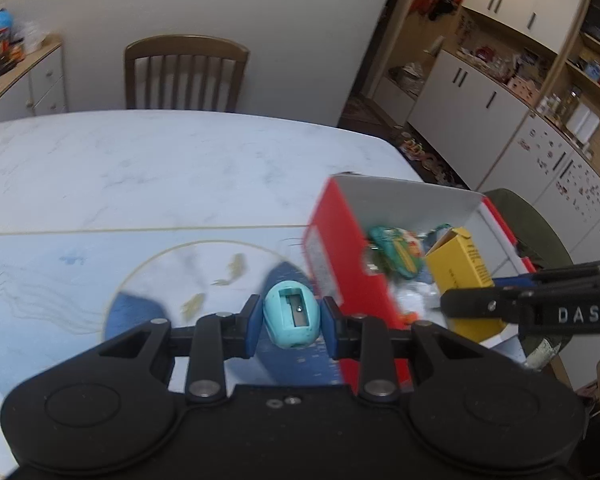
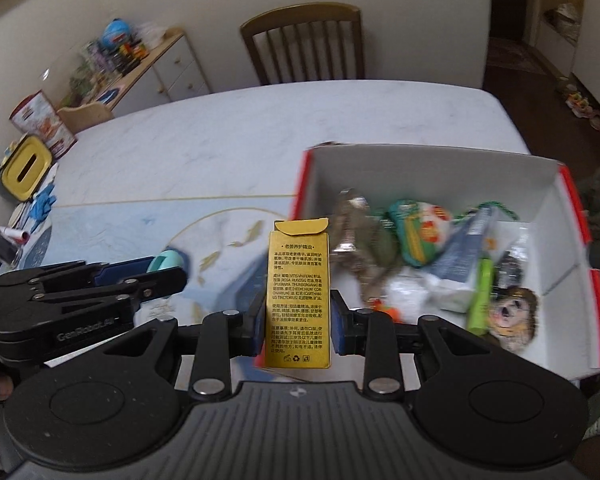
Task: Organize objects
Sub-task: 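Carry the teal sharpener and yellow box over the red box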
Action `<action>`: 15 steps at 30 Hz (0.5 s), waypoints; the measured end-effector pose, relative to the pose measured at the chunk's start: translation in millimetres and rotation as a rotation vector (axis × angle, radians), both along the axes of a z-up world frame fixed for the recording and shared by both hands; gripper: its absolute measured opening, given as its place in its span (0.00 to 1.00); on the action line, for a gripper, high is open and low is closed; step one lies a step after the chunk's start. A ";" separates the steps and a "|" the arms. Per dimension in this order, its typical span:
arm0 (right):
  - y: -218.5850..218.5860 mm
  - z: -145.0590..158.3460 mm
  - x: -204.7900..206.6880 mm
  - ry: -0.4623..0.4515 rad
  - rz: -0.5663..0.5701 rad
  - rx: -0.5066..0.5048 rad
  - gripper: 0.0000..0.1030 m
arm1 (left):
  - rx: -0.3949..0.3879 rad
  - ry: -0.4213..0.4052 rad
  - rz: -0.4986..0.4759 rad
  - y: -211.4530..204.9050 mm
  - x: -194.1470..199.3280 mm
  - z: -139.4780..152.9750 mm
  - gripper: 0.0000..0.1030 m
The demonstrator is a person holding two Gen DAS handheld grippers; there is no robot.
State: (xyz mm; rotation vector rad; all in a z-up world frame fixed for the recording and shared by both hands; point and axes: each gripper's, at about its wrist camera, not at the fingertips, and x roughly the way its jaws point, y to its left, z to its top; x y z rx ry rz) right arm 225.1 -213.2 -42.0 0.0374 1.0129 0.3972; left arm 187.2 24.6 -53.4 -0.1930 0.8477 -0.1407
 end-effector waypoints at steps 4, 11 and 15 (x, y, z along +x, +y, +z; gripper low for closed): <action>-39.9 -1.3 3.8 -0.011 -0.057 -0.009 0.29 | 0.012 -0.005 -0.030 -27.2 8.3 5.2 0.28; -96.2 -5.7 11.4 -0.023 -0.151 -0.029 0.29 | 0.036 -0.014 -0.086 -70.2 24.3 9.7 0.28; -118.3 -10.5 16.7 -0.022 -0.188 -0.034 0.29 | 0.042 -0.007 -0.115 -90.9 35.6 8.7 0.28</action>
